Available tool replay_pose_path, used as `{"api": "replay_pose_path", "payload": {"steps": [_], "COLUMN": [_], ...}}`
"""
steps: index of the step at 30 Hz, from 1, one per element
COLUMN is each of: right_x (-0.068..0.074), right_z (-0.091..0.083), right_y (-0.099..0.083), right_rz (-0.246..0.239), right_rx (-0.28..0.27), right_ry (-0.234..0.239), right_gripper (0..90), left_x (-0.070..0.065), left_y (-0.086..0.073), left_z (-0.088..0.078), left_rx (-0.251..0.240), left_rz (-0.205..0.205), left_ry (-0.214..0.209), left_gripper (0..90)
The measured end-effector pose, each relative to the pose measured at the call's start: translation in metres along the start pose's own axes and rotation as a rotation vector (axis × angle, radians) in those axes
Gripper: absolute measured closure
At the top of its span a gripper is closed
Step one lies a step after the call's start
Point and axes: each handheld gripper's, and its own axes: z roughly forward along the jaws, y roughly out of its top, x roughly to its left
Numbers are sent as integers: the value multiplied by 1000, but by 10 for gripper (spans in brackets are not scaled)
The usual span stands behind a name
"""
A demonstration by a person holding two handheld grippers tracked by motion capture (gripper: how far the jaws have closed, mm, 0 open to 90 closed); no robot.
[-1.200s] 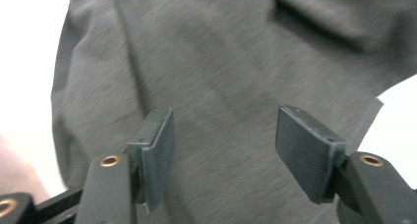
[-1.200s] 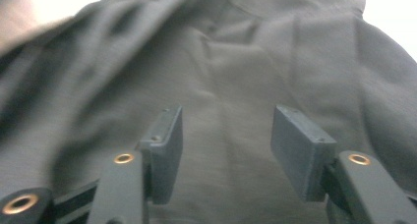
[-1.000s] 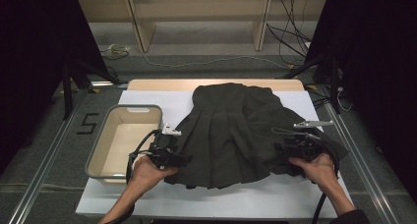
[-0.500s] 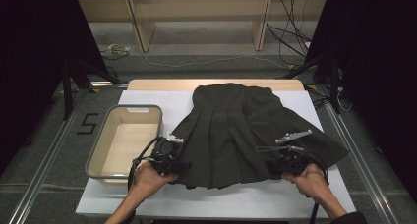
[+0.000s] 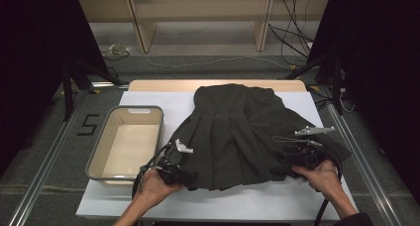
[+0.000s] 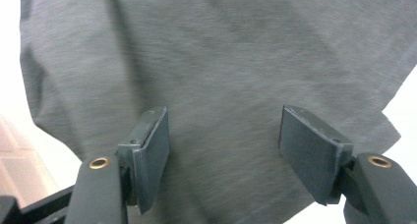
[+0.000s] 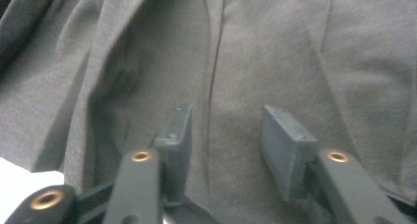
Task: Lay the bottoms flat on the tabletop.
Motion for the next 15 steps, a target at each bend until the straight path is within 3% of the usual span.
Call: {"api": "replay_pose_path", "payload": {"steps": [6,10,13,15], "right_x": [9,11,12,12], "right_z": [5,11,17,22], "right_y": [1,0,0,-1], "right_rz": [-35,-41,-49,-49], "right_rx": [21,43,70,96], "right_ry": [-3,-5,-14,-21], "right_gripper": [532,546,621,722], "left_x": [14,18,17,18], "left_y": [-4,-6,-9,-10], "left_z": [8,14,25,32], "left_rx": [-11,8,53,76], "left_rz": [-68,-86,-91,-82], "left_ry": [-19,-42,-50,-71], "left_gripper": [354,359,375,445]}}
